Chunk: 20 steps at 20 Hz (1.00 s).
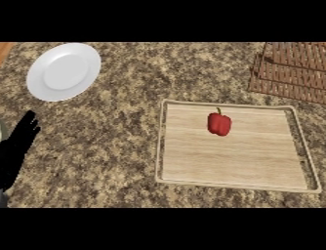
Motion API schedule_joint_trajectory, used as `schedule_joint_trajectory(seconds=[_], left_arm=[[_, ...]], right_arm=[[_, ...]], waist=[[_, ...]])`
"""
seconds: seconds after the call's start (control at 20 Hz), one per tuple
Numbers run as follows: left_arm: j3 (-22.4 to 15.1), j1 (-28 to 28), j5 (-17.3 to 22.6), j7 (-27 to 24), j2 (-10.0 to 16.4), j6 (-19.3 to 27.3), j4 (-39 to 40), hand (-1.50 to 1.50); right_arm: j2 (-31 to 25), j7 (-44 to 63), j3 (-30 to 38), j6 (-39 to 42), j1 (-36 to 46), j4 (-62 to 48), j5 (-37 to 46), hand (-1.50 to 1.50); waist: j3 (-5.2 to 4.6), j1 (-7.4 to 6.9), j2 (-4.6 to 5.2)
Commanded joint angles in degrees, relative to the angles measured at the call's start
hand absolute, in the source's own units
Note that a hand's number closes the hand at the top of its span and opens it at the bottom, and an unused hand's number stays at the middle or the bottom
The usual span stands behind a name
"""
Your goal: Pick the tomato from the tray and place it in the tiered shelf
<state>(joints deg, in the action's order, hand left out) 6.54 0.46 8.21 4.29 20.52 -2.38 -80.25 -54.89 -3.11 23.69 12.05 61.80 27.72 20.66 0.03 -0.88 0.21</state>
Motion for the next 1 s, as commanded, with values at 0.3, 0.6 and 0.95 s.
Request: schedule_joint_trajectory(seconds=[0.3,0.6,0.95], left_arm=[[1.4,-0.2,-0.2,1.3,0.2,0.1,-0.1,0.0],[1.3,2.8,-0.3,0.0,-0.7,0.0,-1.9,0.0],[2.3,2.6,0.3,1.0,-0.1,-0.6,-1.5,0.0]], right_arm=[[-13.6,0.9,10.7,13.3,-1.0,-2.3,-10.9,-1.5],[-28.7,2.7,15.5,18.4,-4.5,-8.0,-12.5,-1.5],[-38.7,-5.6,18.4,29.5,-15.7,-17.4,-12.8,-1.5]], waist=[[0.0,1.18,-0.24],[0.1,1.14,-0.18],[0.37,2.35,-0.12]])
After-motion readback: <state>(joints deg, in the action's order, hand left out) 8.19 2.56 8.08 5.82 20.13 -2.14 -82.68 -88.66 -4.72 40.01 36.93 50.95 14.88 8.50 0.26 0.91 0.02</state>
